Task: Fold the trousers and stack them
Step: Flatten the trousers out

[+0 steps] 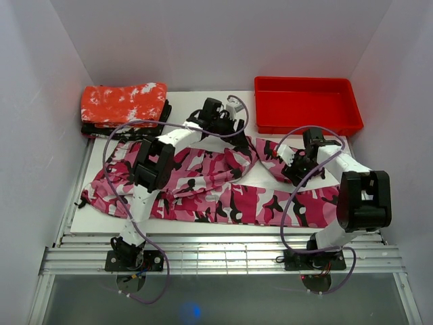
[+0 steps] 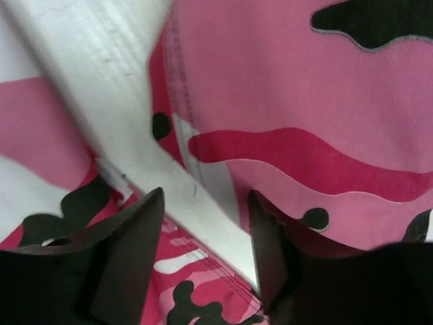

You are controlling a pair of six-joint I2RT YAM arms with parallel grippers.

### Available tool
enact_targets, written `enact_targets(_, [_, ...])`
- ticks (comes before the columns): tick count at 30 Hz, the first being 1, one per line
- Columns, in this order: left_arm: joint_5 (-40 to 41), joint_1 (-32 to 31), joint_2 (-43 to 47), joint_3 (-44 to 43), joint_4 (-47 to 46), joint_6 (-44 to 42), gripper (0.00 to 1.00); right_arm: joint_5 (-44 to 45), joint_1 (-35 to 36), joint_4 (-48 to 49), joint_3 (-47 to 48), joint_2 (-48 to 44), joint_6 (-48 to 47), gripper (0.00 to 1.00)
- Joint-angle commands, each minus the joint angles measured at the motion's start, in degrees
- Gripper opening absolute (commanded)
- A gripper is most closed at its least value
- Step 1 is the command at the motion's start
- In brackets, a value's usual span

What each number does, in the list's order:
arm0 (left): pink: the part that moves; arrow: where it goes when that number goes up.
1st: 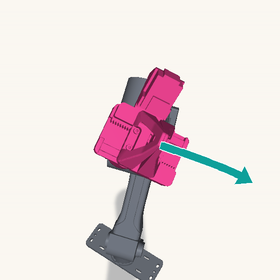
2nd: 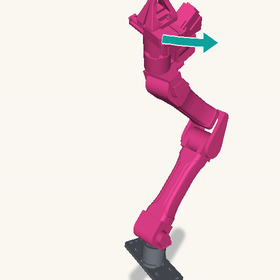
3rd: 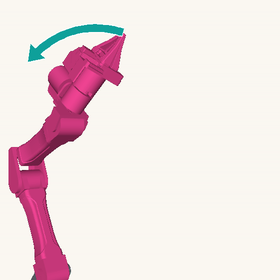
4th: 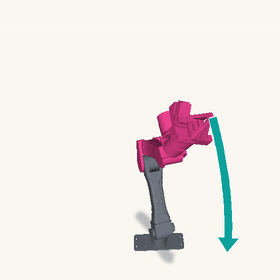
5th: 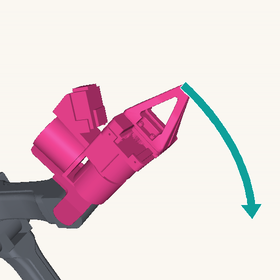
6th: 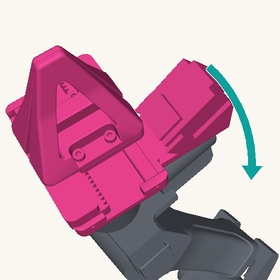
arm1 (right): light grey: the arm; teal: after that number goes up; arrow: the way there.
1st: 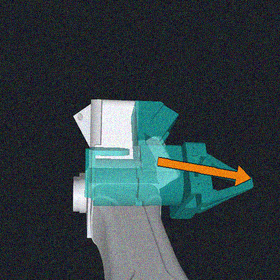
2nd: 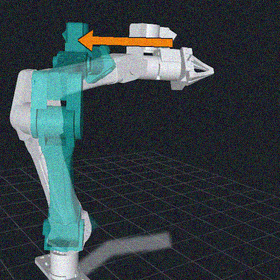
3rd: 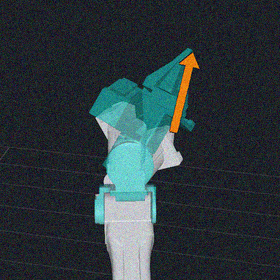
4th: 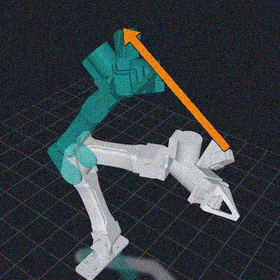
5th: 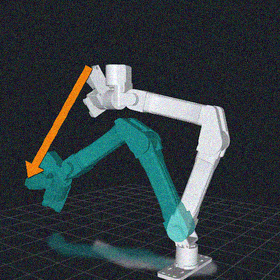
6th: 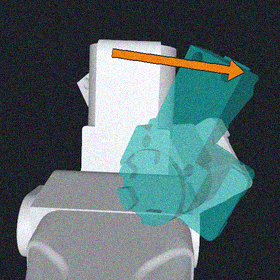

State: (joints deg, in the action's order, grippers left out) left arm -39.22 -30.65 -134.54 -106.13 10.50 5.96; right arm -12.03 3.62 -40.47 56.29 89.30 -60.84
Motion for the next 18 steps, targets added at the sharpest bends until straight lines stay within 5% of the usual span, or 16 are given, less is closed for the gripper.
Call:
enact_targets(1, [-1.13,4.62,11.57,-0.76,6.62,-0.33,0.82,5.34,0.43,9.43,-1.27,2.89,0.37,0.55])
enact_targets(3, [0.11,6.47,16.38,1.52,11.1,-2.61,0.82,7.98,0.08,10.93,-0.49,4.47,0.46,0.22])
enact_targets(5, [1.77,9.9,19.48,6.18,15.05,-4.71,0.82,9.74,-0.54,10.76,1.62,4.57,0.63,0.08])
enact_targets(18, [15.13,31.52,33.64,36.4,26.76,-20.27,0.67,11.33,-17.4,-4.34,17.08,-2.9,-13.94,0.08])
